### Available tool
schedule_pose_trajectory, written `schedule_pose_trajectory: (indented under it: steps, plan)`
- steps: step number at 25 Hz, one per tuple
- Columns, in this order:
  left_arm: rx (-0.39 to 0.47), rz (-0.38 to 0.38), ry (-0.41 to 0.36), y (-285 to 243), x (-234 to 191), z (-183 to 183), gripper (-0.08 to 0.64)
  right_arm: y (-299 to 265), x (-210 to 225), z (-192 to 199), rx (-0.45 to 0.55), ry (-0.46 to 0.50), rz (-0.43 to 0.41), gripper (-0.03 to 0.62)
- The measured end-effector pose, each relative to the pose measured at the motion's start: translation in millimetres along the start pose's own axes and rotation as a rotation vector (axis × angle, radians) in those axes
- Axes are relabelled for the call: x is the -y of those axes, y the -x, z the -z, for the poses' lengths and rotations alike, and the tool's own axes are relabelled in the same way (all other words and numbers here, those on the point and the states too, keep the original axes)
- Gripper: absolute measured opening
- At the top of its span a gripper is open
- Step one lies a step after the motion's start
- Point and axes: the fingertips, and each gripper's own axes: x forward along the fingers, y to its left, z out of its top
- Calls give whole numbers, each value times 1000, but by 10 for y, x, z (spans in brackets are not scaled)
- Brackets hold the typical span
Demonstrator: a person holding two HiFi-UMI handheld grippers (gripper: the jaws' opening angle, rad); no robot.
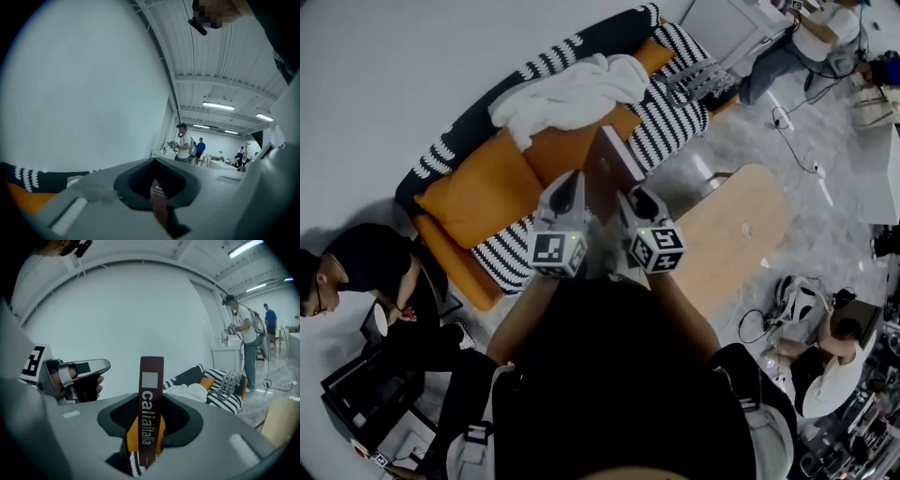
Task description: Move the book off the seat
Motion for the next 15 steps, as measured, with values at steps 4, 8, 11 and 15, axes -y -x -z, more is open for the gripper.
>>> schedule_pose_trajectory:
  steps: [4, 8, 11, 15]
  plan:
    - [-10, 11, -5, -4, 68, 4, 5, 47, 22, -17, 7, 1, 2, 155]
    - [5, 22, -5, -38, 115, -73, 5, 73, 50, -58, 9, 3, 8, 155]
    - [-10, 14, -15, -73, 82, -41, 6, 53, 68, -45, 8, 1, 15, 155]
    - [-13, 34, -18, -146, 64, -30, 6, 25, 92, -68, 6, 0, 28, 156]
